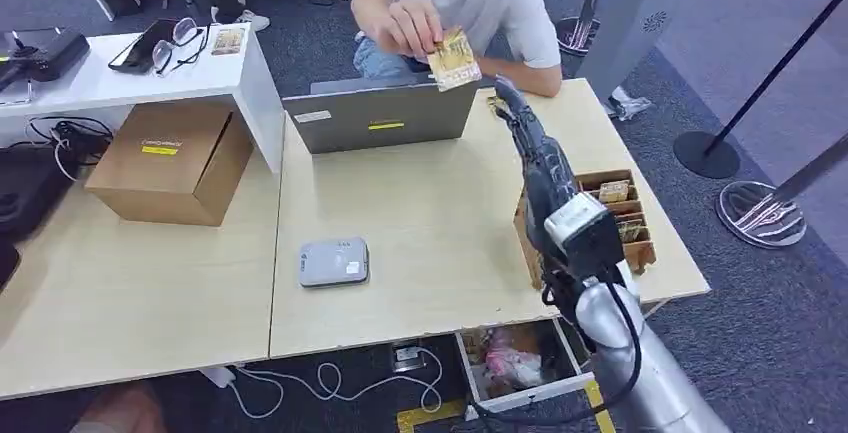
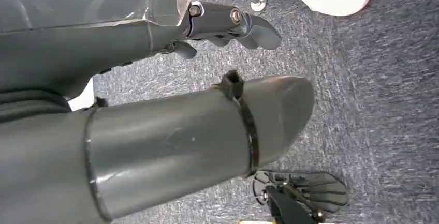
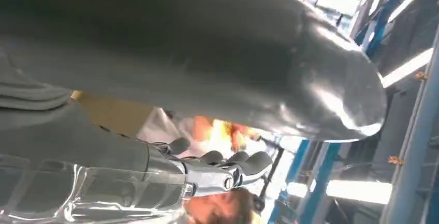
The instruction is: Pass the card to the sensor for recognition and then transmit it.
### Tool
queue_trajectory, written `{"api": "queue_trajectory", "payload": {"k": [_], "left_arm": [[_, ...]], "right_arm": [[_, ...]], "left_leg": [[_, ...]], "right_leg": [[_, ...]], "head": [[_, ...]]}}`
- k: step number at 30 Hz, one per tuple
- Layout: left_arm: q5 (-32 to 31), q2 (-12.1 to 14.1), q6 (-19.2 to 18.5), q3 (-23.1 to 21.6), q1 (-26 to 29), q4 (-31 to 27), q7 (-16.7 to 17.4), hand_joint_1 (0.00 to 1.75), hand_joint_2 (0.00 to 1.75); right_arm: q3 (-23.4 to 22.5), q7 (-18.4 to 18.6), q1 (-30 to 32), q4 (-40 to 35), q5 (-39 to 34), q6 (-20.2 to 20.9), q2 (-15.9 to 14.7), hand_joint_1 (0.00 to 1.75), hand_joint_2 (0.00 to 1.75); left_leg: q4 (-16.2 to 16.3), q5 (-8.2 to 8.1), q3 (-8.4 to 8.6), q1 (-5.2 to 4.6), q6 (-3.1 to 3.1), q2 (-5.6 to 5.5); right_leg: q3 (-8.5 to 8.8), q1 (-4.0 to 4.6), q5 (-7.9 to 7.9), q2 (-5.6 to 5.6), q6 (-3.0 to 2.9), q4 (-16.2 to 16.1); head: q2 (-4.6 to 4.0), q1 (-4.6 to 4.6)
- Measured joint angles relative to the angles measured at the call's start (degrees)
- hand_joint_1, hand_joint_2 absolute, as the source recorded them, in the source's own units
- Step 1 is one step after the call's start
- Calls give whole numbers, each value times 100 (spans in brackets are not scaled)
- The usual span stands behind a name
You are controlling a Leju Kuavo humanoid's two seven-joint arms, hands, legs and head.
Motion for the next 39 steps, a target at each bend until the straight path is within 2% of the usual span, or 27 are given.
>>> {"api": "queue_trajectory", "payload": {"k": [5, 13, 22, 29, 32, 37, 39], "left_arm": [[-9, -68, 183, -9, -9, 0, -94, 0, 0], [-33, -138, 205, -13, -9, 0, -140, 0, 0], [-24, -179, 238, -13, -7, 0, -157, 0, 0], [-28, -188, 240, -13, -7, 0, -164, 0, 0], [-35, -188, 240, -13, -7, 0, -177, 0, 0], [-35, -188, 251, -13, -7, 0, -188, 0, 0], [-35, -188, 264, -13, -7, 0, -188, 0, 0]], "right_arm": [[151, 127, -494, 428, 598, -223, 6, 0, 0], [419, 159, -1249, 1127, 1136, -566, 24, 0, 0], [468, 135, -1309, 1420, 1352, -1108, 13, 0, 0], [468, 135, -1309, 1519, 1414, -1152, -9, 0, 0], [483, 144, -1316, 1556, 1779, -1414, -35, 0, 0], [586, 278, -1363, 1661, 2864, -2068, -122, 0, 0], [654, 350, -1400, 1713, 3196, -2201, -155, 0, 0]], "left_leg": [[-1, 1, -1, 3, -1, 1], [0, 2, 0, 3, -4, -1], [0, 2, 1, 2, -4, -1], [0, 2, 1, 2, -4, -1], [0, 2, 1, 3, -4, -1], [0, 2, 0, 3, -4, -1], [0, 2, 1, 3, -4, -1]], "right_leg": [[-1, 0, 1, -6, -3, 2], [-1, 1, 1, -7, -3, 3], [-2, 1, 1, -7, -3, 2], [-2, 1, 1, -7, -3, 2], [-2, 1, 1, -7, -3, 3], [-2, 1, 1, -7, -3, 3], [-2, 1, 1, -7, -3, 2]], "head": [[0, 0], [0, 0], [0, 0], [0, 0], [0, 0], [0, 0], [0, 0]]}}
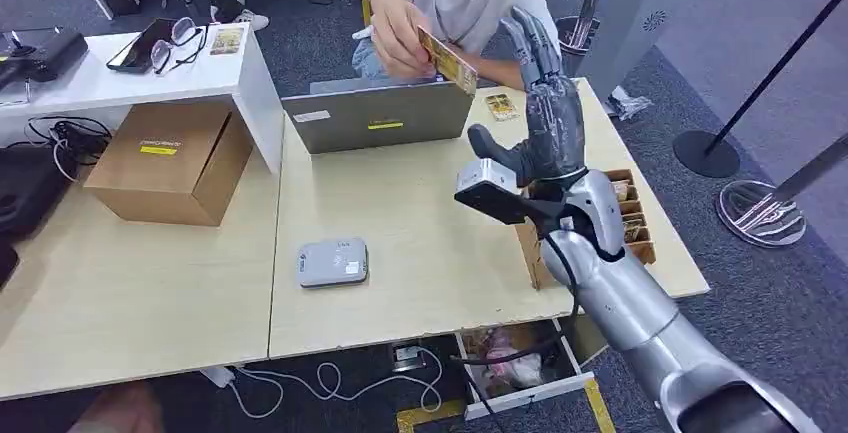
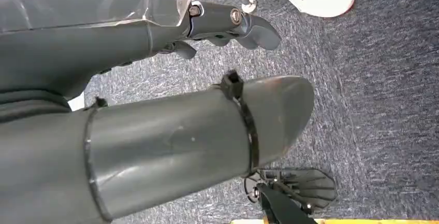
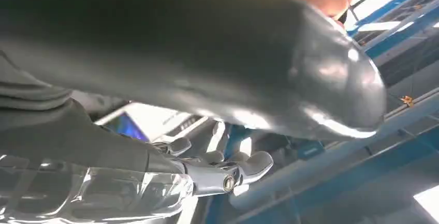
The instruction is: Pass the card to the sensor for recognition and then transmit it.
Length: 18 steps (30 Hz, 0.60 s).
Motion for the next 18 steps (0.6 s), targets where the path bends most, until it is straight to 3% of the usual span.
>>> {"api": "queue_trajectory", "payload": {"k": [5, 13, 14, 18], "left_arm": [[-18, -2, 11, 4, 5, 0, 2, 0, 0], [-26, -4, 11, 9, 5, 0, 2, 0, 0], [-26, -4, 11, 11, 5, 0, 2, 0, 0], [-24, -4, 13, 20, 5, 0, 2, 0, 0]], "right_arm": [[125, 188, -95, 98, 660, -227, -79, 0, 0], [232, 256, -149, 205, 882, -291, -149, 0, 0], [249, 280, -154, 212, 948, -317, -155, 0, 175], [277, 352, -160, 221, 1112, -343, -179, 0, 175]], "left_leg": [[0, 0, 0, 0, 0, 0], [0, 0, 0, 0, 0, 0], [0, 0, 0, 0, 0, -1], [0, 0, 0, 0, 0, -1]], "right_leg": [[0, 0, 0, -1, 0, 0], [0, 0, 0, -1, 0, 0], [0, 0, 0, -1, 0, 0], [0, 0, 0, -1, 0, 0]], "head": [[0, 0], [0, 0], [0, 0], [0, 0]]}}
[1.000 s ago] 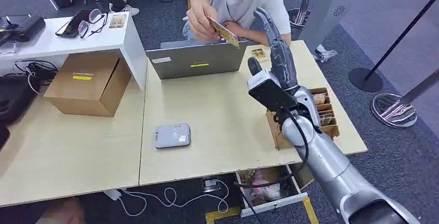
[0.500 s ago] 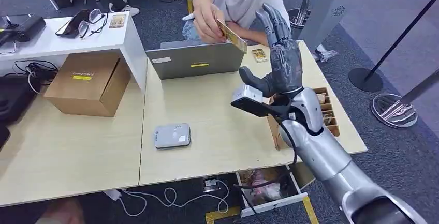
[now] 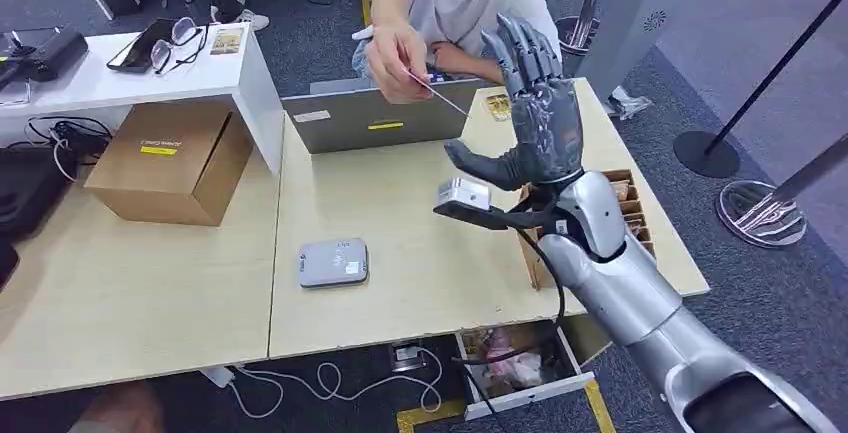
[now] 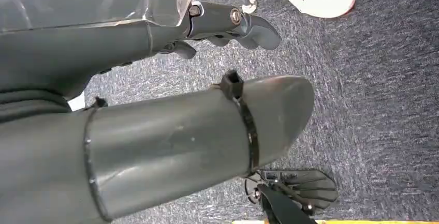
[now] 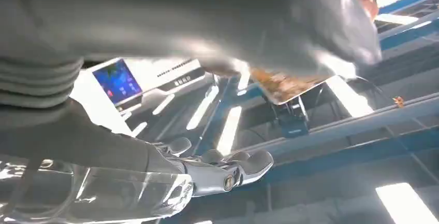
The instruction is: Pass the card to the sensor for recognition and then transmit it.
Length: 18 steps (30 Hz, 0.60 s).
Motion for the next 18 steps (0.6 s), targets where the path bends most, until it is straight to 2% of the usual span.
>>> {"api": "queue_trajectory", "payload": {"k": [9, 18], "left_arm": [[24, -2, 7, 22, 0, 0, 7, 0, 0], [24, -4, 4, 63, 0, 0, 7, 0, 0]], "right_arm": [[63, 206, -82, 83, 601, -2, -2, 0, 175], [136, 291, -147, 166, 783, -2, -2, 0, 175]], "left_leg": [[0, 0, 0, 0, 0, 0], [0, 0, 0, 0, 0, 0]], "right_leg": [[0, 0, 0, 0, 0, 0], [0, 0, 0, 0, 0, 0]], "head": [[0, 0], [0, 0]]}}
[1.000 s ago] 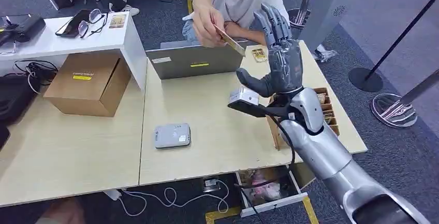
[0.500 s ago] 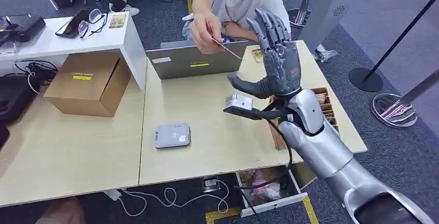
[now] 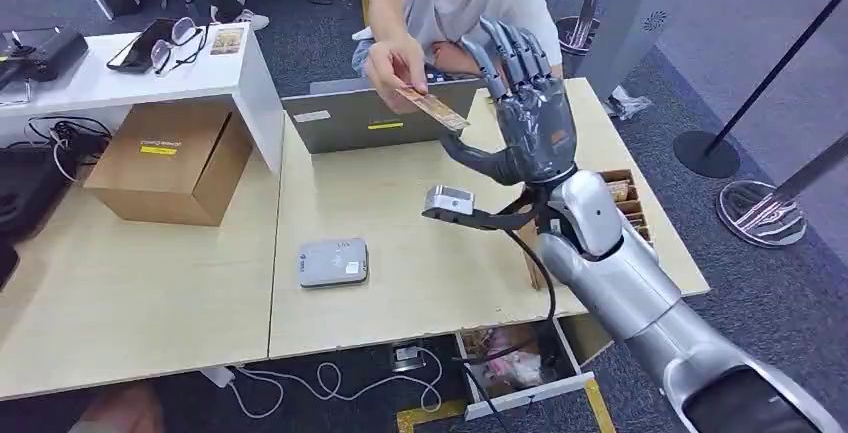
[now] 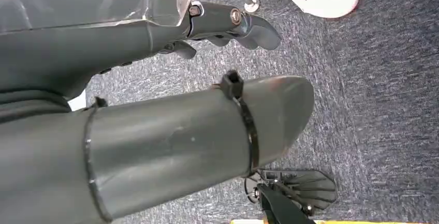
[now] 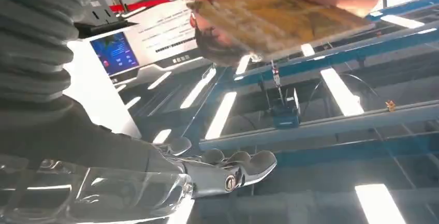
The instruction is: Pass the card to the sensor for recognition and then transmit it.
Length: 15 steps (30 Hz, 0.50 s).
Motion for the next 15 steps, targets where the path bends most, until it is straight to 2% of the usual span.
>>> {"api": "queue_trajectory", "payload": {"k": [4, 9, 15], "left_arm": [[0, -13, 0, 2, 0, 0, -2, 0, 0], [-9, -20, -9, 15, 0, 0, -9, 0, 0], [2, -22, -9, 39, 0, 0, -9, 0, 0]], "right_arm": [[9, 70, -7, 2, 86, 2, 0, 0, 175], [15, 258, -7, 2, 588, -2, -26, 0, 175], [18, 280, 19, -7, 702, 18, -37, 0, 175]], "left_leg": [[0, 0, 0, 0, 0, 0], [0, 0, 0, 0, 0, 0], [0, 0, 1, 0, 0, 0]], "right_leg": [[0, 0, 0, 0, 0, 0], [0, 0, 0, 0, 0, 0], [0, 0, 0, 0, 0, 0]], "head": [[0, 0], [0, 0], [0, 0]]}}
